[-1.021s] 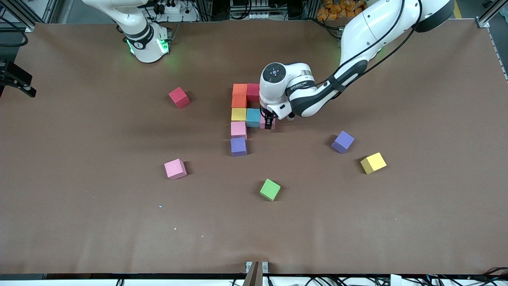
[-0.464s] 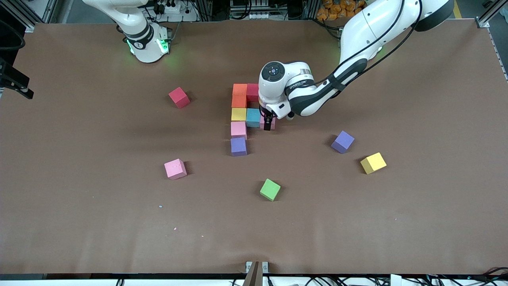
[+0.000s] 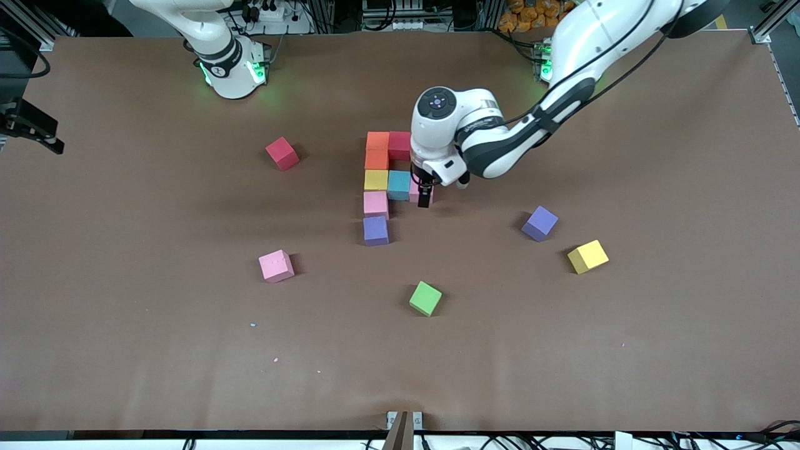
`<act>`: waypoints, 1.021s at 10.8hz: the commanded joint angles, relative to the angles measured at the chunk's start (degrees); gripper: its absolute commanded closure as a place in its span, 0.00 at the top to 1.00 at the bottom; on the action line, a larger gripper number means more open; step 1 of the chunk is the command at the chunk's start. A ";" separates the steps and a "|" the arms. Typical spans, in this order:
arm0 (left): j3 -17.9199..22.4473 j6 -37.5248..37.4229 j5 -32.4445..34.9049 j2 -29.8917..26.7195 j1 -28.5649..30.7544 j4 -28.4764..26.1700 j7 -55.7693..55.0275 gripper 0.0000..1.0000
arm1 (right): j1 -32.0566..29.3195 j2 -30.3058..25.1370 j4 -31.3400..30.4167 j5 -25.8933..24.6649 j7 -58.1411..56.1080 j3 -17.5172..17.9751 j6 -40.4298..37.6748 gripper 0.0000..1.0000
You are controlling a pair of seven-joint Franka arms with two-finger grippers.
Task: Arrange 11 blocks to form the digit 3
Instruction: 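Move the left gripper to the purple cube and open it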
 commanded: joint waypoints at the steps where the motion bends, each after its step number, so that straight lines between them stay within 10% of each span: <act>1: -4.66 -3.01 1.96 -1.37 6.54 -1.33 -4.15 1.00 | 1.38 1.07 0.74 0.43 0.62 0.08 2.49 1.00; 11: -15.66 -12.14 2.05 -2.43 38.45 -10.74 46.17 1.00 | -1.00 -0.86 -2.43 0.51 1.06 -0.19 7.70 1.00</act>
